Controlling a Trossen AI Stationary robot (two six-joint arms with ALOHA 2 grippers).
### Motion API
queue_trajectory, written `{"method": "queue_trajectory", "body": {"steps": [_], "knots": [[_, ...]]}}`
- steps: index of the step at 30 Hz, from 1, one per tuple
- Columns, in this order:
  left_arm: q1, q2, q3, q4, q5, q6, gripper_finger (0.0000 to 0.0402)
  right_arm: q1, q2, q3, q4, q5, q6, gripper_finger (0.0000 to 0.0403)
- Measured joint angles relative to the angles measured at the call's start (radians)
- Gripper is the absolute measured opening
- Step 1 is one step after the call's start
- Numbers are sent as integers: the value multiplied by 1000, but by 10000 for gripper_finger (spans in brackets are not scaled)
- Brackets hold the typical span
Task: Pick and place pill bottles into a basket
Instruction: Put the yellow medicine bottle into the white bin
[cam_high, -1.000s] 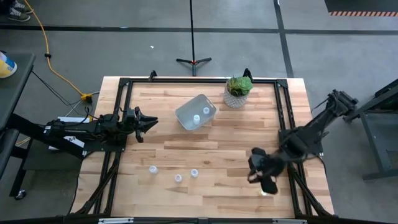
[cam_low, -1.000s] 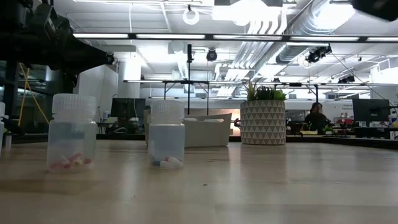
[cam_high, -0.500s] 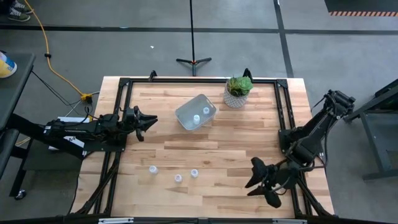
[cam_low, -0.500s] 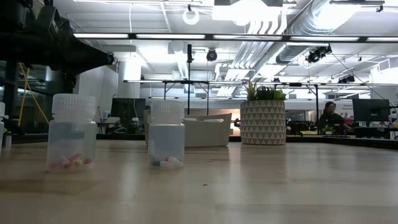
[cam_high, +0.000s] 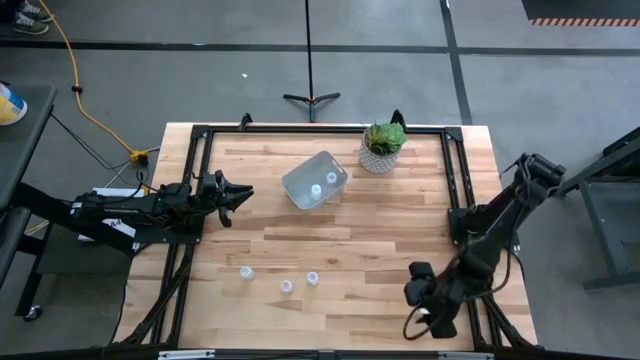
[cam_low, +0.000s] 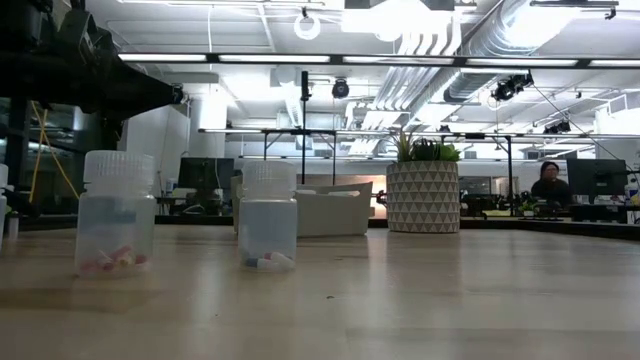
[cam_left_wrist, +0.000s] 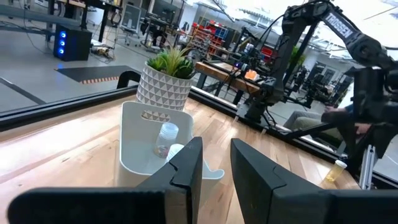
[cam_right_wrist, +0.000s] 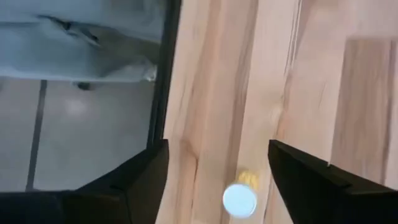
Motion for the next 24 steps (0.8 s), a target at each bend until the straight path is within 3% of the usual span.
{"method": "queue_trajectory", "body": {"steps": [11,24], "knots": [[0,0,0,0,-2,0,120,85,86,0,-83,3,62,251],[0,0,0,0,-2,0,120,91,160,0,-98,46,65,228]]}}
